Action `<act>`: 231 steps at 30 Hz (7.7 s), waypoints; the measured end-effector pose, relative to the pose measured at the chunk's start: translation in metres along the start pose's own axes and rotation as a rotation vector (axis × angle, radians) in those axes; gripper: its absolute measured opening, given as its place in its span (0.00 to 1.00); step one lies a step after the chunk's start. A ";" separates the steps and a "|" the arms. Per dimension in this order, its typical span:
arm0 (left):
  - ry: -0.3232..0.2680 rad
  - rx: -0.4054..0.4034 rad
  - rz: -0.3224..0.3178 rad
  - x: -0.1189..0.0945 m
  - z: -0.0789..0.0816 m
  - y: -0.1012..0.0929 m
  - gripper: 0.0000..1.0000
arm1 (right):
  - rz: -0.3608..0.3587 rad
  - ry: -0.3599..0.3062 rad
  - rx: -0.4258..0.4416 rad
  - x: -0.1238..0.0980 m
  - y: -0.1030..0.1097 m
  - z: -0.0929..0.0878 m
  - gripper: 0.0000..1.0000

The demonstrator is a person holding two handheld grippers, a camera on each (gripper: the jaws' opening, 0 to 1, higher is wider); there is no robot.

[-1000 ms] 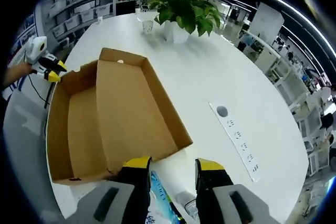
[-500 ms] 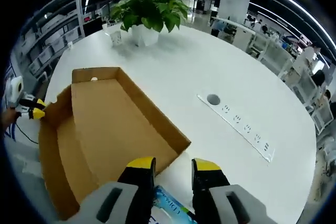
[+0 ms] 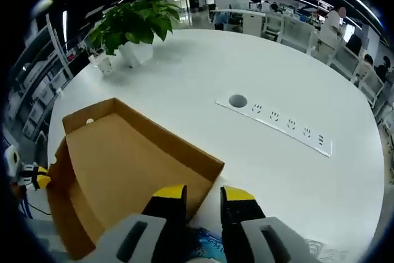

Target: Operate the shoe box by opening the lid, removing the specified soft item, and placing it in the target area until the item is outside and the box remains undamaged.

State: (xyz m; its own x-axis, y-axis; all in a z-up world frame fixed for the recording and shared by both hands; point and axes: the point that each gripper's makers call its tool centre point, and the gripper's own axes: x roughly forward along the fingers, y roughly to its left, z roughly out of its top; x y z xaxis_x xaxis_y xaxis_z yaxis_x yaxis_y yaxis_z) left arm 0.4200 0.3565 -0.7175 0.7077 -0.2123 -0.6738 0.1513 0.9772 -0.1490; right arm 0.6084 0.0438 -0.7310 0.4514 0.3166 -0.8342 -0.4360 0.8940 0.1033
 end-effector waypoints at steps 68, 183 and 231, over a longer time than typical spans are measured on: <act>-0.015 -0.012 0.034 -0.001 -0.003 0.004 0.02 | -0.093 -0.121 0.075 -0.037 0.003 0.023 0.00; -0.031 0.019 -0.001 -0.003 -0.002 0.003 0.03 | 0.015 -0.545 0.080 -0.165 0.076 -0.035 0.00; -0.109 0.117 -0.058 -0.024 0.031 0.014 0.12 | 0.039 -0.546 0.107 -0.165 0.096 -0.071 0.02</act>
State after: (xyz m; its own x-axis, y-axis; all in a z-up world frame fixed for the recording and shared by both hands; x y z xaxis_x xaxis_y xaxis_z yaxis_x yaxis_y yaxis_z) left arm 0.4269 0.3749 -0.6807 0.7650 -0.2733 -0.5831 0.2692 0.9583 -0.0960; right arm 0.4371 0.0546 -0.6220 0.7864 0.4435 -0.4301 -0.3924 0.8963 0.2068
